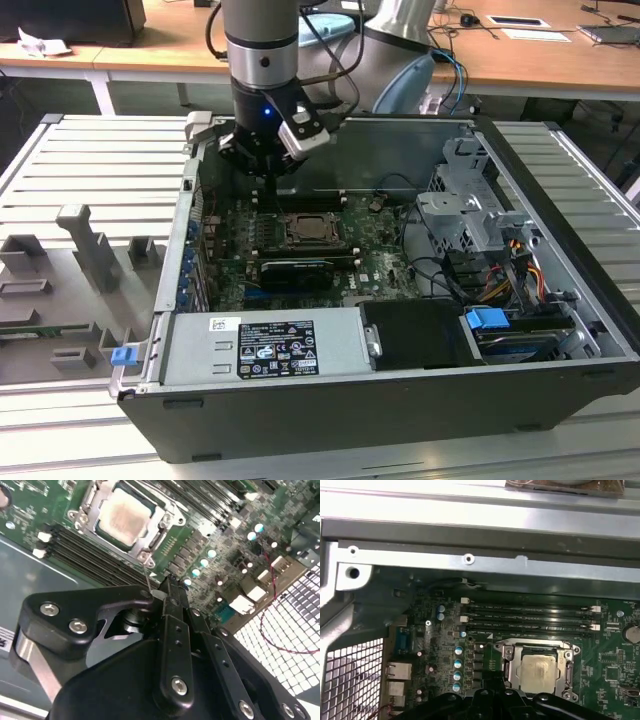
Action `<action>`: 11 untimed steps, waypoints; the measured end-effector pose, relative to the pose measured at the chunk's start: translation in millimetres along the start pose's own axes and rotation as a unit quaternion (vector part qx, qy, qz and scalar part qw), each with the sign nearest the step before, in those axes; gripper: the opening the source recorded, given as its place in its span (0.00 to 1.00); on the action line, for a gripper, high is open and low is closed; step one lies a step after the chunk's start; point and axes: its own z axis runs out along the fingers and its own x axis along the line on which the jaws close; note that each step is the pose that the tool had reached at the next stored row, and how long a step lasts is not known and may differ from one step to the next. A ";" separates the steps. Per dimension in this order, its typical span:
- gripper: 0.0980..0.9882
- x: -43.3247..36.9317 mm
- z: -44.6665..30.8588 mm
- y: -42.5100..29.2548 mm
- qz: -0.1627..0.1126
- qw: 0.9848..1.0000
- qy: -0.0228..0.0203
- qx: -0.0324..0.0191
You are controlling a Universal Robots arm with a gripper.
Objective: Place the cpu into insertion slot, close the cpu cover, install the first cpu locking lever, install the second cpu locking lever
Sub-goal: 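Install the first cpu locking lever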
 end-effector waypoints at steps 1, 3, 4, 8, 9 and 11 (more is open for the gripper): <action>0.01 2.6 1.3 0.0 0.000 1.000 0.000 0.000; 0.01 5.4 2.9 0.3 0.000 1.000 0.000 0.000; 0.01 7.0 3.6 0.4 0.000 1.000 0.000 0.000; 0.01 17.8 11.1 16.8 0.003 1.000 0.000 0.000; 0.01 17.8 11.3 17.0 0.002 1.000 0.000 0.000; 0.01 17.7 11.7 18.7 0.002 1.000 0.000 0.000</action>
